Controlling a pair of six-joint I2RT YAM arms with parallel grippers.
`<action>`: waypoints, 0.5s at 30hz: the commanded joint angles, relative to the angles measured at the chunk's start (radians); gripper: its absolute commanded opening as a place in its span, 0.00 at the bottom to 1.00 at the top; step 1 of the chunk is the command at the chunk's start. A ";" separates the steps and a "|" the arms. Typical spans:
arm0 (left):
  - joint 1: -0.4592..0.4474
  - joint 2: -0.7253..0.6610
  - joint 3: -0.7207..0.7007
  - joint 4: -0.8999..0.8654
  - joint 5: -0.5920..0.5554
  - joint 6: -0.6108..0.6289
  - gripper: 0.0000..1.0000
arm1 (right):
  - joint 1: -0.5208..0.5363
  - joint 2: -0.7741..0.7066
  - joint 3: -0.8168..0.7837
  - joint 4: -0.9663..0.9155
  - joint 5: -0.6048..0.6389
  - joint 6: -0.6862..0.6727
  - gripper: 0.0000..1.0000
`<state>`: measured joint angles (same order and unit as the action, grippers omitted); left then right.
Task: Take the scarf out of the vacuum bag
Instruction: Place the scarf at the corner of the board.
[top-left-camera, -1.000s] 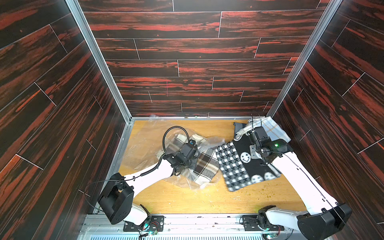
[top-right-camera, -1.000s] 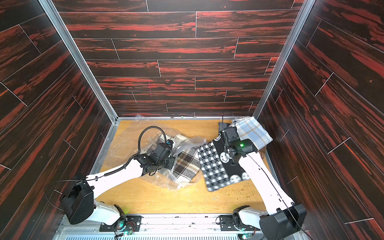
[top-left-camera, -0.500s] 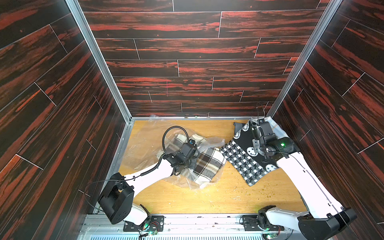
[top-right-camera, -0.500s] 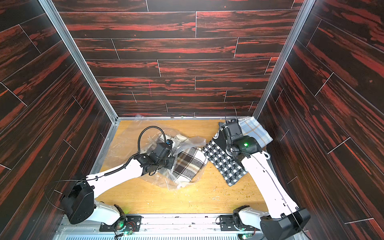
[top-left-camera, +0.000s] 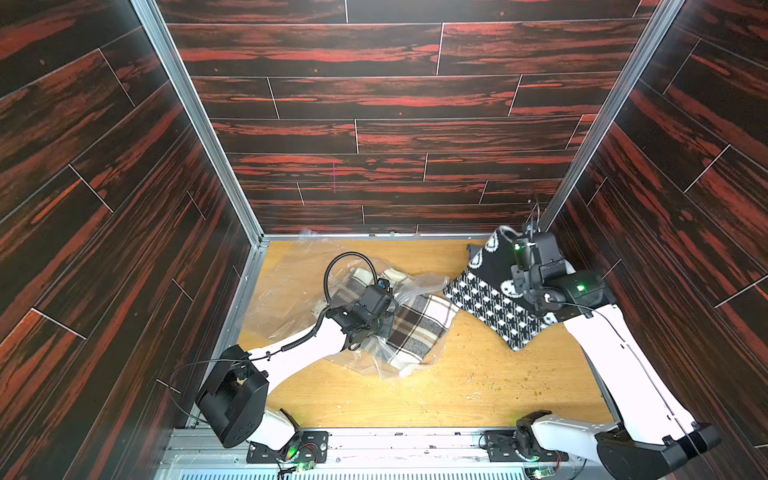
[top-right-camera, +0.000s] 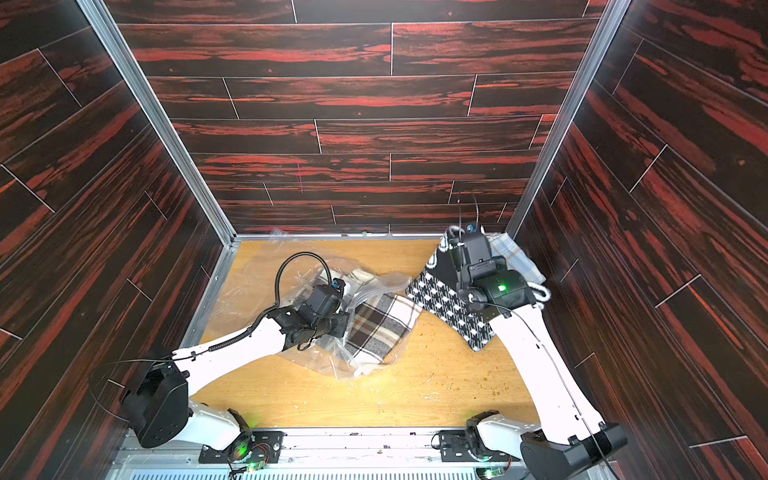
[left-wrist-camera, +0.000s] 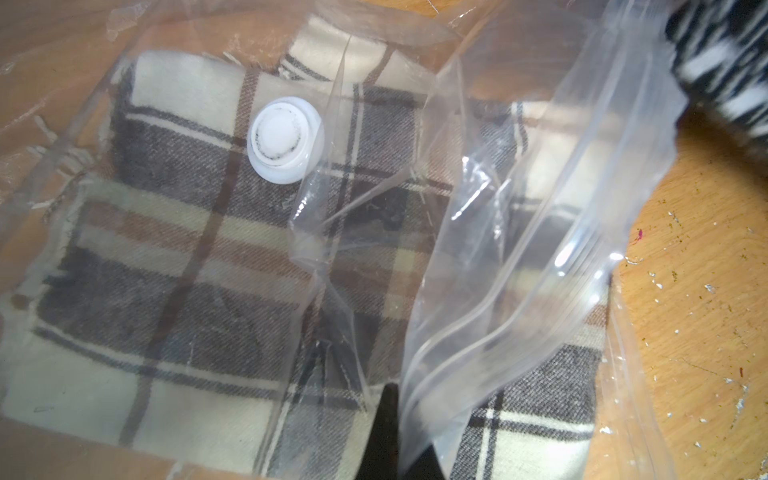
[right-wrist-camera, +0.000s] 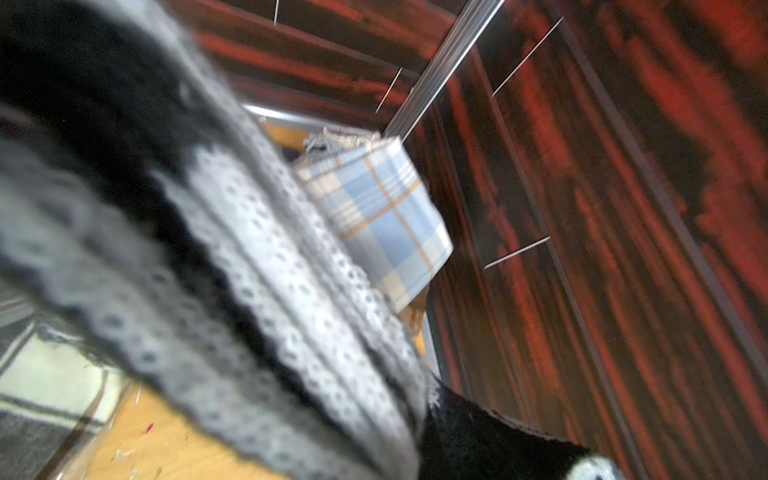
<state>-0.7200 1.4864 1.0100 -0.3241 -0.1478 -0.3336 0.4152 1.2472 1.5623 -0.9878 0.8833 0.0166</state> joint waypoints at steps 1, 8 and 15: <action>0.010 0.007 0.021 -0.001 -0.010 -0.006 0.00 | 0.005 0.017 0.060 0.047 0.051 -0.034 0.00; 0.010 0.013 0.021 0.005 -0.004 -0.010 0.00 | 0.005 0.040 0.083 0.120 0.115 -0.126 0.00; 0.012 0.023 0.024 0.009 -0.006 -0.006 0.00 | 0.000 0.066 0.073 0.286 0.192 -0.302 0.00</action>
<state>-0.7181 1.5021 1.0100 -0.3202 -0.1452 -0.3405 0.4149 1.3132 1.6131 -0.8452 1.0031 -0.1967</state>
